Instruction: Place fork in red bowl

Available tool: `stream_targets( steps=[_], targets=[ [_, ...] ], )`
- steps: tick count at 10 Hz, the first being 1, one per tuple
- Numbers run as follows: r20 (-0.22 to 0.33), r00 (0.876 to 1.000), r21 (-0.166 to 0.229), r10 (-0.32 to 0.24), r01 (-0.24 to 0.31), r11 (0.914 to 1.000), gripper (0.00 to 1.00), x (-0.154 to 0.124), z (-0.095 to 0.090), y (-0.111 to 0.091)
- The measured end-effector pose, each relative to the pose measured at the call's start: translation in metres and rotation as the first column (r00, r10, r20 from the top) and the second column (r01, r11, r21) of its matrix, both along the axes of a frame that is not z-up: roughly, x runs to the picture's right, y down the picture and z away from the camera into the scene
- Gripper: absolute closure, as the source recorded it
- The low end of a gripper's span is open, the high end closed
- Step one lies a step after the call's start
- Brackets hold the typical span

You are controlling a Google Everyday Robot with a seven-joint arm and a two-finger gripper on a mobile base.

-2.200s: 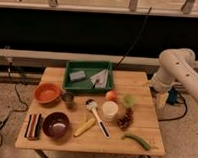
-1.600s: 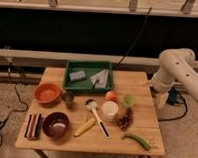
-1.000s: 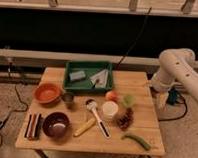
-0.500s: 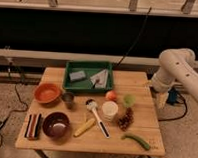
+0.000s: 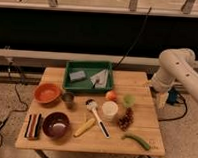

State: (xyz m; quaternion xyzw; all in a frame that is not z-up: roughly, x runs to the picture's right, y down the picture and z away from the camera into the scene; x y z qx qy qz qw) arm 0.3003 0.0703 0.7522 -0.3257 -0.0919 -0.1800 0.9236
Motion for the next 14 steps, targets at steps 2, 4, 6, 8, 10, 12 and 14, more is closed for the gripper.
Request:
stream_targets(
  steps=[2, 4, 6, 8, 10, 12, 14],
  targets=[
    [0.021, 1.0, 0.028, -0.01, 0.009, 0.9996, 0.2, -0.009, 0.001, -0.016],
    [0.059, 0.998, 0.06, -0.03, 0.027, 0.9978, 0.2, -0.03, 0.012, -0.042],
    [0.112, 0.99, 0.106, -0.081, 0.069, 0.992, 0.2, -0.071, 0.027, -0.073],
    [0.176, 0.971, 0.154, -0.16, 0.133, 0.9791, 0.2, -0.11, 0.042, -0.101],
    [0.222, 0.952, 0.178, -0.211, 0.173, 0.9687, 0.2, -0.133, 0.057, -0.116],
    [0.277, 0.919, 0.2, -0.28, 0.23, 0.9524, 0.2, -0.172, 0.074, -0.13],
    [0.309, 0.891, 0.217, -0.332, 0.274, 0.937, 0.2, -0.198, 0.083, -0.135]
  ],
)
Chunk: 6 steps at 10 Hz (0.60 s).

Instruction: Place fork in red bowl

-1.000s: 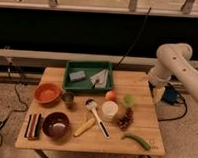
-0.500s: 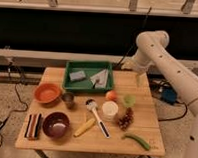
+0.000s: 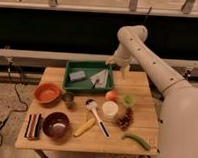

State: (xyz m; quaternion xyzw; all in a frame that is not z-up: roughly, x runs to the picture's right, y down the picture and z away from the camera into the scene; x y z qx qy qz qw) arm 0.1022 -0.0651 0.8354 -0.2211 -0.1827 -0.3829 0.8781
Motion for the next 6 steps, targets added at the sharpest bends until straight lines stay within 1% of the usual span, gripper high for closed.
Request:
stream_targets(
  steps=[1, 3, 4, 6],
  targets=[
    [0.029, 0.999, 0.009, -0.041, 0.041, 0.9991, 0.2, -0.019, 0.005, -0.001],
    [0.048, 0.995, 0.026, -0.088, 0.087, 0.9959, 0.2, -0.043, 0.014, 0.002],
    [0.049, 0.992, 0.043, -0.117, 0.115, 0.9924, 0.2, -0.054, 0.023, 0.005],
    [0.043, 0.99, 0.062, -0.134, 0.131, 0.9894, 0.2, -0.067, 0.035, 0.009]
  ],
)
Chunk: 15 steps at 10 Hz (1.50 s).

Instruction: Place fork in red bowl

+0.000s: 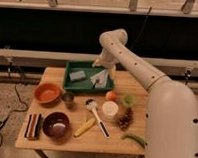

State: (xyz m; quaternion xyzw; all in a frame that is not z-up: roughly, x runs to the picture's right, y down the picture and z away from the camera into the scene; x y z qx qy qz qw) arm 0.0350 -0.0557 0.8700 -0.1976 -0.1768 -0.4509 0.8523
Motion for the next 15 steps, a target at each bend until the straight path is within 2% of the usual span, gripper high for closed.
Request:
stream_targets(
  steps=[6, 10, 12, 15],
  targets=[
    [-0.026, 0.998, 0.071, -0.055, 0.057, 0.9958, 0.2, -0.034, 0.035, 0.003],
    [-0.031, 0.996, 0.072, -0.083, 0.085, 0.9938, 0.2, -0.051, 0.066, 0.016],
    [-0.025, 0.991, 0.066, -0.128, 0.13, 0.9894, 0.2, -0.062, 0.082, 0.027],
    [-0.019, 0.984, 0.05, -0.177, 0.178, 0.9829, 0.2, -0.068, 0.095, 0.038]
  ],
)
